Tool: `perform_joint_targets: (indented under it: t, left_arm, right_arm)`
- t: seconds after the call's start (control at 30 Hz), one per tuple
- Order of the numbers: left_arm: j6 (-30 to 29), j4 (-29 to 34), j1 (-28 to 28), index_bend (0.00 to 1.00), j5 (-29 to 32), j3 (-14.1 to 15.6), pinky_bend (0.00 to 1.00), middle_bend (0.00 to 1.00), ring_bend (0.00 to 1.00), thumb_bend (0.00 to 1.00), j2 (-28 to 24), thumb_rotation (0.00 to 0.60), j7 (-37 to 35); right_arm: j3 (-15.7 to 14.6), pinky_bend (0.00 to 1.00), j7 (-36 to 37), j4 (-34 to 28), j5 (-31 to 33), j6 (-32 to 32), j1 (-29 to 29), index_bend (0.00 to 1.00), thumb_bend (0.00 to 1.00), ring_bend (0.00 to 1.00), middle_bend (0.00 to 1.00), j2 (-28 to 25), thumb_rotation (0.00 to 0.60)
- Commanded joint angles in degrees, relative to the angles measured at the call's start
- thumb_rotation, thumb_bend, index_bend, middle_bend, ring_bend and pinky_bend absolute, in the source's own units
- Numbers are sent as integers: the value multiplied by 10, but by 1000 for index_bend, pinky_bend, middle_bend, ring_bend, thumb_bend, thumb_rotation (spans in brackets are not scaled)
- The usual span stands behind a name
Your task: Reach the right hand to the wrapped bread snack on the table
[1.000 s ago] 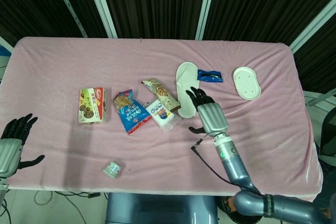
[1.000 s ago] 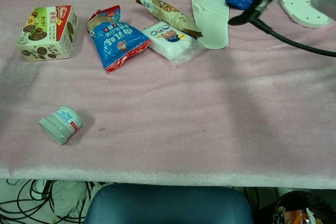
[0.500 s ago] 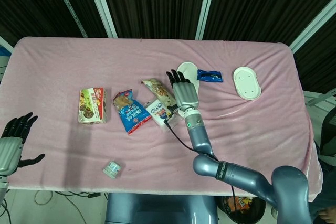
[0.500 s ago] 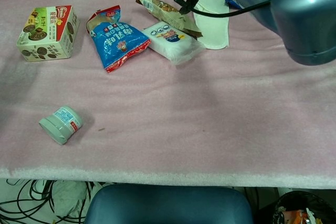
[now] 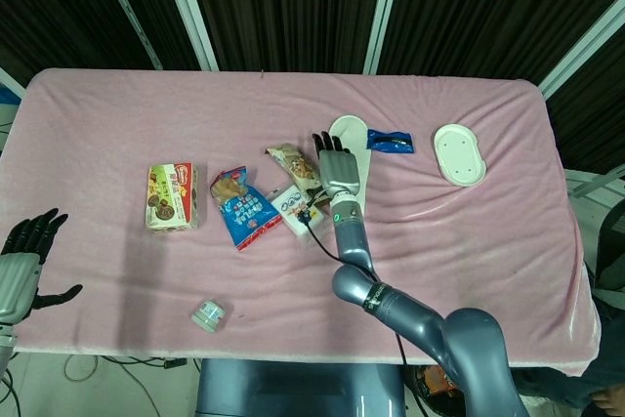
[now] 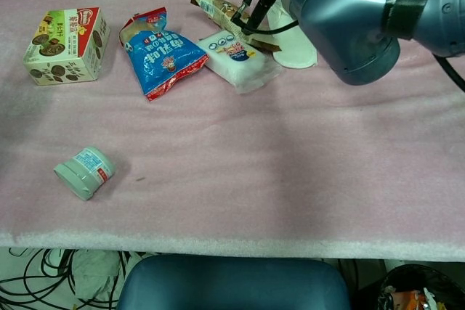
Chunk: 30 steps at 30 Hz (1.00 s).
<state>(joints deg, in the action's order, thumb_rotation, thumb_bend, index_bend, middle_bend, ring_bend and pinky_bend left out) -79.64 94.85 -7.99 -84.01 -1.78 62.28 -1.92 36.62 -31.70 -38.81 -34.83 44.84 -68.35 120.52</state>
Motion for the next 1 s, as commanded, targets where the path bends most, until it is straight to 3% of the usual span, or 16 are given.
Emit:
perform_joint_targets:
  t: [0.03,0.2,0.3,0.4,0.47,0.5,0.63,0.8,1.0]
  left_arm:
    - [1,2,-1,0,0,0,0,0,0,0,-1,600,1]
    - [1,0,-1,0,1,0,0,0,0,0,1,600,2]
    - [0,1,0,0,1,-1,0,0,0,0,0,600,1]
    - [-1,2,-1,0,2,-2,0,0,0,0,-1,600,1]
    - [-1,1,0,0,3,-2,0,0,0,0,1,600,0]
    - [-1,0,0,0,3,-2,0,0,0,0,1,600,-2]
    - [-4,1,0,0,1,-3,0,0,0,0,1,600,-5]
    - [-5,0,1,0,1,-3,0,0,0,0,1,600,-6]
    - [-14,2,3,0,-4,-4,0,0,0,0,2,600,-7]
  right_arm:
    - [-4,227,13,35,8,-19,-8,0,33,3,0,18,600]
    - [-9,238,19,55,14,-32,-4,2,33,62,29,29,600]
    - [-11,386,17,55,18,-36,-3,102,55,210,173,32,600]
    - [-14,676,14,52,20,-40,-2,450,206,533,504,34,600]
    - [-18,787,21,47,13,-39,-1,659,319,691,663,33,600]
    - [-21,806,28,43,5,-37,1,703,351,719,691,32,600]
    - [-34,820,65,19,-38,-15,8,781,420,771,744,25,600]
    - [-37,820,118,-28,-91,30,20,801,440,784,756,2,600]
    - [-29,820,153,-139,-137,99,51,801,440,781,755,-57,600]
